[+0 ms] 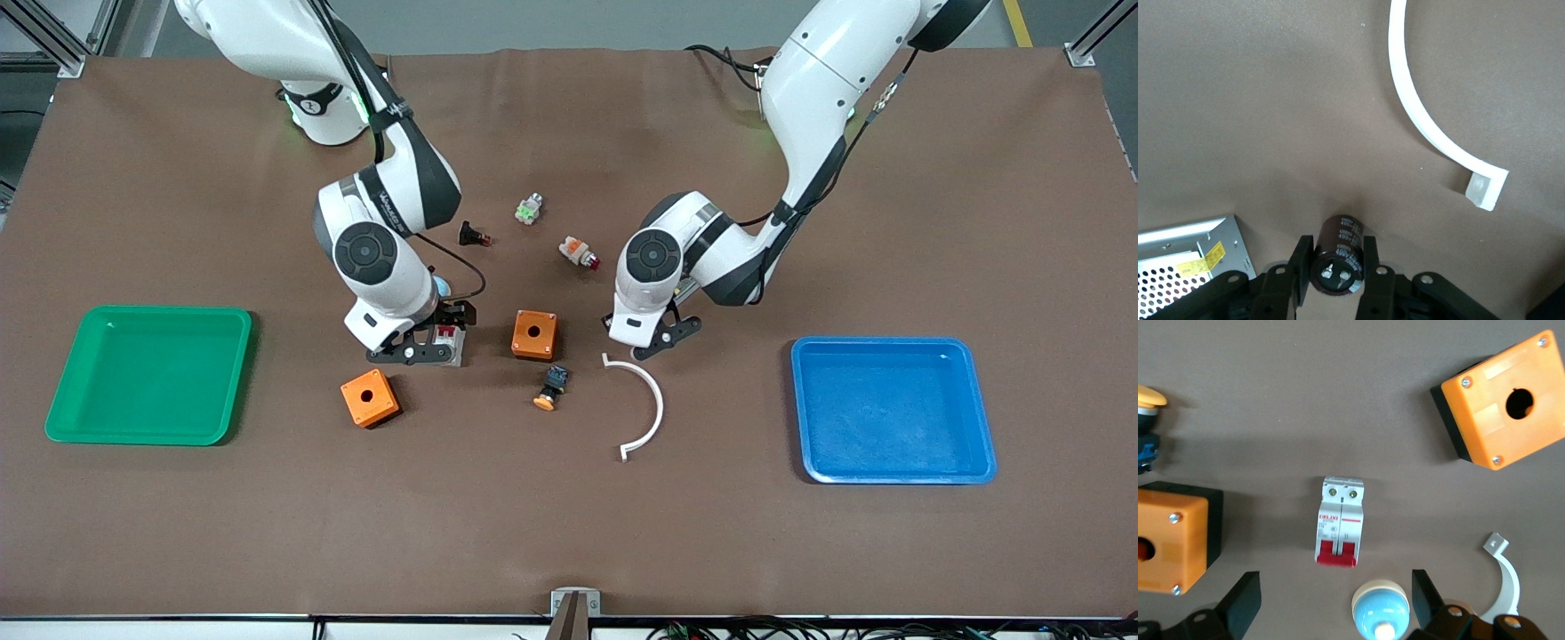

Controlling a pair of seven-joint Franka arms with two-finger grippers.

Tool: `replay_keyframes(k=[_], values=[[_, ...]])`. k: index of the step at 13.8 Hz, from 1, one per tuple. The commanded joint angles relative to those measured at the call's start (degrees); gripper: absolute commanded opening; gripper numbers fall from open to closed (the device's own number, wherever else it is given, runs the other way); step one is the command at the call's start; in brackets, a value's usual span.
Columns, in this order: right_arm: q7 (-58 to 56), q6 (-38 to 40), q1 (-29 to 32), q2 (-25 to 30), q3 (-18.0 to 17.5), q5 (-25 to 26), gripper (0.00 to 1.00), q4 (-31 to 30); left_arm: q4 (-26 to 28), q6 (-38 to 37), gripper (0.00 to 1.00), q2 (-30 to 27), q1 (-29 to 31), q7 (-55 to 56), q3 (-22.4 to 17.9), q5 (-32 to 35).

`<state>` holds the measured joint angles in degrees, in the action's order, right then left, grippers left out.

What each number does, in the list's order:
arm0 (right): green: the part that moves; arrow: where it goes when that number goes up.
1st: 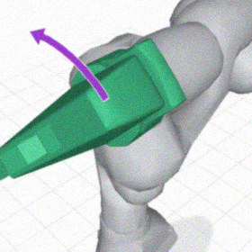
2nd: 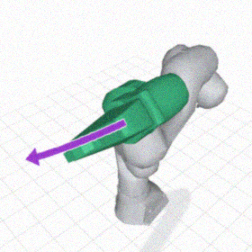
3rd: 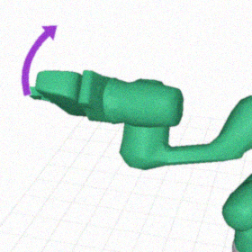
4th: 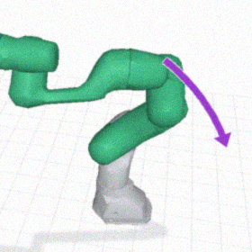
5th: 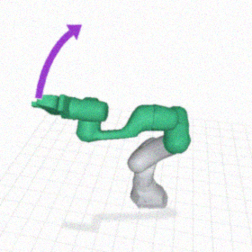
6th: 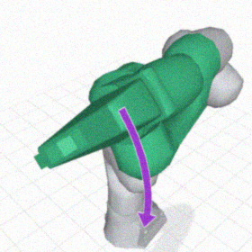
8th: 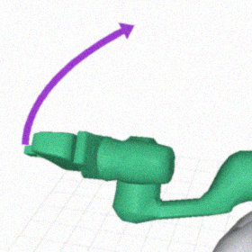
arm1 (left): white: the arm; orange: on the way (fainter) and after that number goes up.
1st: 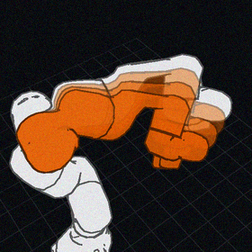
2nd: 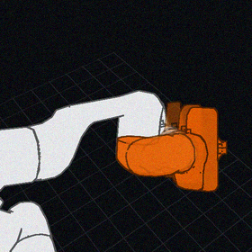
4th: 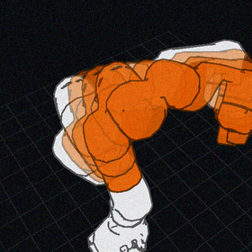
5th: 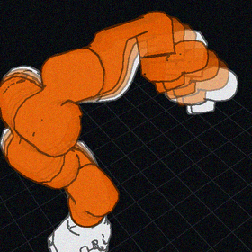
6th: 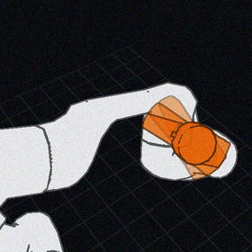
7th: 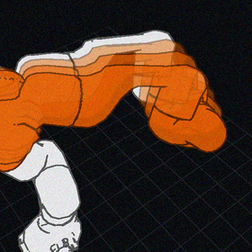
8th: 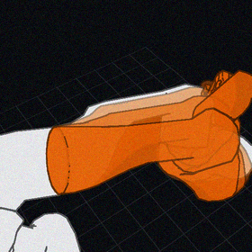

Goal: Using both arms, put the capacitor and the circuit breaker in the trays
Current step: 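Carry the capacitor to the blue tray while the right gripper carries the breaker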

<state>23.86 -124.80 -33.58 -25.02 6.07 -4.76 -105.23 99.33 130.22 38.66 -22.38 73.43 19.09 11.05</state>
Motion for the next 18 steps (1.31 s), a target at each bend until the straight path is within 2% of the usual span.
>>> replay_keyframes(k=[1, 4, 8, 12, 16, 18], values=[[0.31, -1.59, 0.27, -2.05, -0.01, -1.30, 0.97, 0.72, -0.54, 0.30, 0.00, -0.95, 0.32, 1.37, -0.11, 1.86], [0.57, -2.73, 0.44, -3.63, -0.09, -1.48, 0.93, 0.90, -1.15, -3.12, 0.00, -5.69, 3.21, 0.41, -0.11, 3.53], [0.57, -3.70, 0.27, -5.04, -0.10, -4.72, 0.85, 0.90, -1.07, -5.58, 0.00, -11.05, 9.97, -7.05, 0.07, 4.59], [0.57, -3.96, 0.35, -6.01, -0.10, -4.90, 0.78, 0.90, -0.72, -9.45, 0.00, -12.47, 16.48, -17.16, 0.16, 4.59], [0.57, -4.67, 0.27, -6.71, -0.10, -6.49, 0.60, 0.90, -0.63, -9.37, 0.00, -11.59, 23.51, -28.74, 0.16, 4.59], [0.57, -4.76, 0.27, -6.80, -0.10, -6.49, 0.46, 0.90, -0.54, -9.28, 0.00, -10.63, 27.37, -36.82, 0.07, 4.68]])
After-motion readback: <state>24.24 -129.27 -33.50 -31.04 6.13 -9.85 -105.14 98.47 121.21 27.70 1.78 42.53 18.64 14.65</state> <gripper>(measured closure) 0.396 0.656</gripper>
